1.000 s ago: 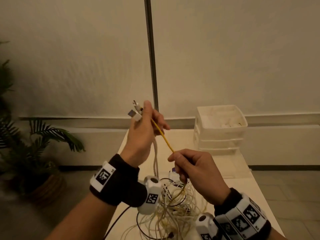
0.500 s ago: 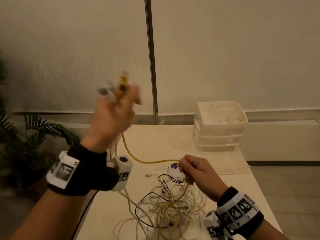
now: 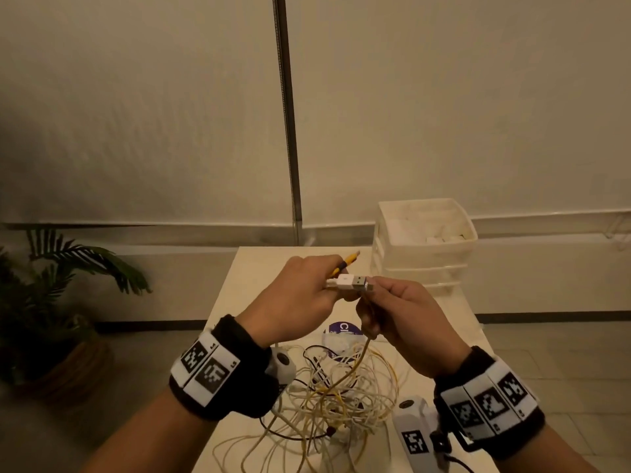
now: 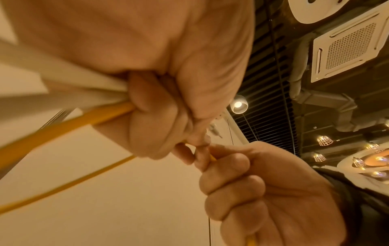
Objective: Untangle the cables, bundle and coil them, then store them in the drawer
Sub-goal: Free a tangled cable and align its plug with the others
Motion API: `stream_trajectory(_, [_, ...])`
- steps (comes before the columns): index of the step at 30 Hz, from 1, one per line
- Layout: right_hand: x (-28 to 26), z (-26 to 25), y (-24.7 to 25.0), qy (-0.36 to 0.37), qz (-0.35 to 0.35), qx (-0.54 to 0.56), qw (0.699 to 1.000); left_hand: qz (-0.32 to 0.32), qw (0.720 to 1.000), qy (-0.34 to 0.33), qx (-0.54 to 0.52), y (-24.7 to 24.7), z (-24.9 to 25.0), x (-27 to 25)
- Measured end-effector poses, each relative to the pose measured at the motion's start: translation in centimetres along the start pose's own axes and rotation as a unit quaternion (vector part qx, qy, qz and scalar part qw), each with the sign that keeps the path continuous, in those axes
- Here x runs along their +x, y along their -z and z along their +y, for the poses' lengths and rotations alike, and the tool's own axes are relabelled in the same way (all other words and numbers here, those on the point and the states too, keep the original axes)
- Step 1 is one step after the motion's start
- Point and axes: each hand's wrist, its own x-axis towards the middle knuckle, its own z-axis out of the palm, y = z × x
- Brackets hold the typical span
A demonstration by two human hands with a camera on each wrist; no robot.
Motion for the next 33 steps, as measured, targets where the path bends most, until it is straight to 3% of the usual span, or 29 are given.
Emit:
stream_trajectory(2, [0.0,0.1,0.2,0.014,-0.002,-0.01,1.0,0.035,0.999,0.002,-0.005,0.3,0.1,0.3])
stream_trajectory(4, [0.0,0.8,0.2,0.025,-0.002,-0.028,0.999,0.111,0.993,0.006,-0.033,1.0,0.3,0.7])
stream_trajectory(8, [-0.5,3.3,-0.3,0.011,-0.015,-0.036,0.999,0.312,0.942,0.019,-0.12,4.4,0.1,1.8])
stream_trajectory(10, [-0.7,4.1,-0.5,0.017,0.002,-0.046,0.999,0.35,0.929,0.038,-0.115,5.2,-0.4,2.0])
stream_trajectory(14, [0.1,3.9,-0.7,0.029,0.048,-0.001,0.998,0.34,0.927,0.001,-0.16,4.6,-0.1,1.2])
stream_trajectory(16, [0.5,3.1,-0.9,0.032,0.055,0.016,0.998,0.257,0.952,-0.051,-0.16,3.4,-0.1,0.5])
stream_trajectory(19, [0.6,0.9,-1.0,0.051,0.018,-0.026,0.998,0.091,0.989,-0.086,-0.079,1.0,0.1,-0.4])
stream_trajectory(21, [0.6,-0.3,-1.0,0.063,0.001,-0.056,0.996,0.055,0.994,-0.087,-0.049,0.1,-0.2,-0.5])
stream_trajectory(27, [0.4,-0.6,-1.3,0.093,-0.01,-0.03,0.995,0.125,0.989,-0.079,-0.025,1.2,0.9,0.2])
stream_trajectory(29, [0.2,0.1,-1.4,0.09,-0.021,-0.039,0.995,0.221,0.971,-0.06,-0.063,2.4,1.2,0.8])
stream_trajectory(31, [-0.1,1.7,-1.3,0.058,-0.035,-0.044,0.997,0.333,0.933,-0.033,-0.135,4.6,1.0,1.9])
stream_trajectory(33, [-0.6,3.6,-1.2,0.019,-0.032,-0.058,0.998,0.383,0.912,-0.013,-0.146,6.6,0.1,2.6])
